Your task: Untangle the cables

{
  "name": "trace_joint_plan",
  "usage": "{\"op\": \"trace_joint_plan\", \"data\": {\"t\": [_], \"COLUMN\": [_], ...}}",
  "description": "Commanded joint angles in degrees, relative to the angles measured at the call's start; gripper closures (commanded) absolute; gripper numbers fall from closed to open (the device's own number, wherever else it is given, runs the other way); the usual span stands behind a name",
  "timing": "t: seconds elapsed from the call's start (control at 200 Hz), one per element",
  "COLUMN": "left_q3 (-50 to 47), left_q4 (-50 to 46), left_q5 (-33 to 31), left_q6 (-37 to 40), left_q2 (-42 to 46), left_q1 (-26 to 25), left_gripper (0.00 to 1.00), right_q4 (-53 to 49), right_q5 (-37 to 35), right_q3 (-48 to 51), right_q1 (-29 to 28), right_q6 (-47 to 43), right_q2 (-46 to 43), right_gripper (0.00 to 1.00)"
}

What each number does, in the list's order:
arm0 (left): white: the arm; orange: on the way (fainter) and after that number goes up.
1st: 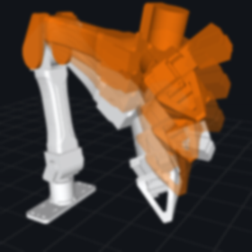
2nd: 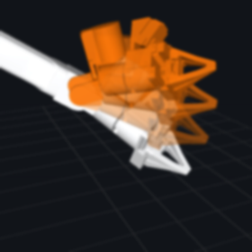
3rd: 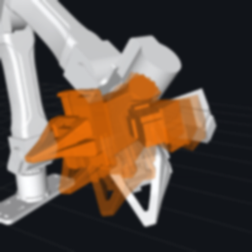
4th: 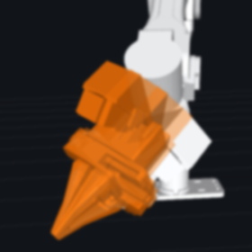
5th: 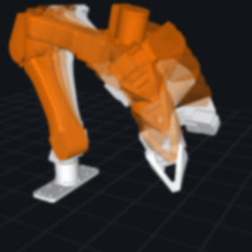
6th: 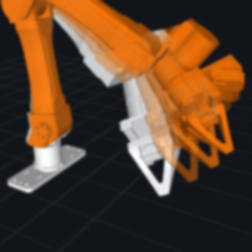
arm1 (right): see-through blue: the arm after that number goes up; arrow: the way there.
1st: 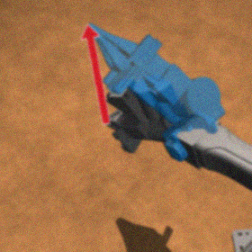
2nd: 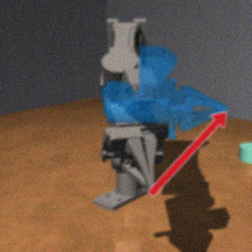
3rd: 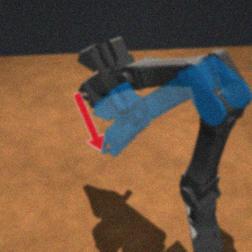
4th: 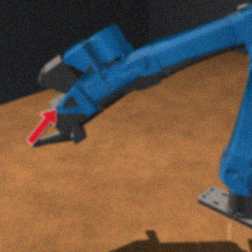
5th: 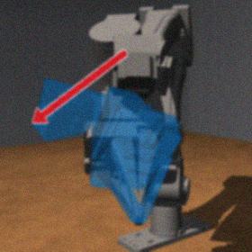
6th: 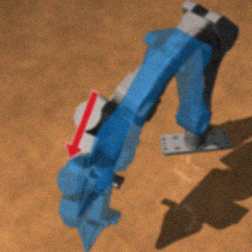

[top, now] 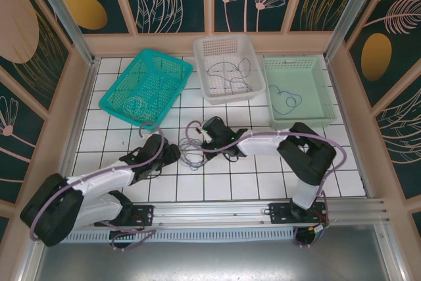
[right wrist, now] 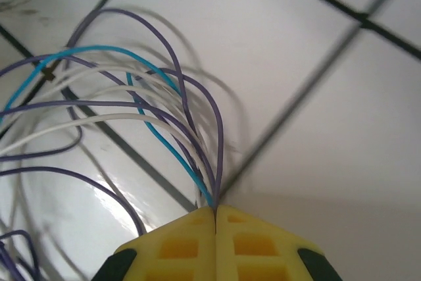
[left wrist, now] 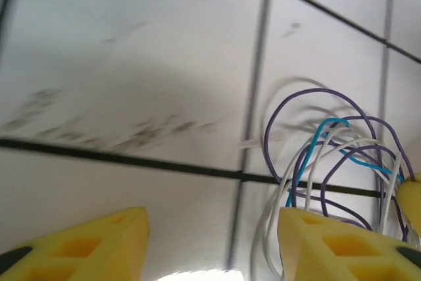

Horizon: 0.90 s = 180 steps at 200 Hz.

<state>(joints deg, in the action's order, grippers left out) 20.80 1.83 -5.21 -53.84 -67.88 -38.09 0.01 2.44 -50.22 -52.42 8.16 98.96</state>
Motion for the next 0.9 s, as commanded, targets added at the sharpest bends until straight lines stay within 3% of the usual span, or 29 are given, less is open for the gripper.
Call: {"op": "trace_joint_plan", "data": {"t": [0.0, 0.17, 0.365, 0.736, 0.896], "left_q3": [4.83, 6.58, 9.0, 13.04, 13.37], "left_q4": [6.23, 15.03, 18.8, 19.47, 19.39], "left_q5": [1.58, 3.93, 6.81, 9.04, 8.25], "left_q6": [3.89, 5.11, 9.79, 15.05, 17.51], "left_q2": [-3.72, -5.51, -6.42, -12.44, -12.15], "left_q1": [-1.66, -2.08, -2.9, -6.79, -6.91], "left_gripper": [0.48, 0.48, 0.46, 0.43, 0.42], "right_q4": [2.54, 4.97, 9.93, 11.03, 14.62], "right_q5": [-1.98, -2.38, 3.48, 7.25, 13.07], "right_q3": [3.5, 8.6, 13.06, 13.16, 15.0], "right_q1": [1.67, 4.58, 7.59, 8.9, 11.31], "right_q6": [-0.02, 1.5, 4.11, 5.15, 5.98], "right_q2": [-7.32, -16.56, -23.44, -23.05, -25.68], "right_gripper": [1.0, 1.0, 1.0, 1.0, 1.0]}}
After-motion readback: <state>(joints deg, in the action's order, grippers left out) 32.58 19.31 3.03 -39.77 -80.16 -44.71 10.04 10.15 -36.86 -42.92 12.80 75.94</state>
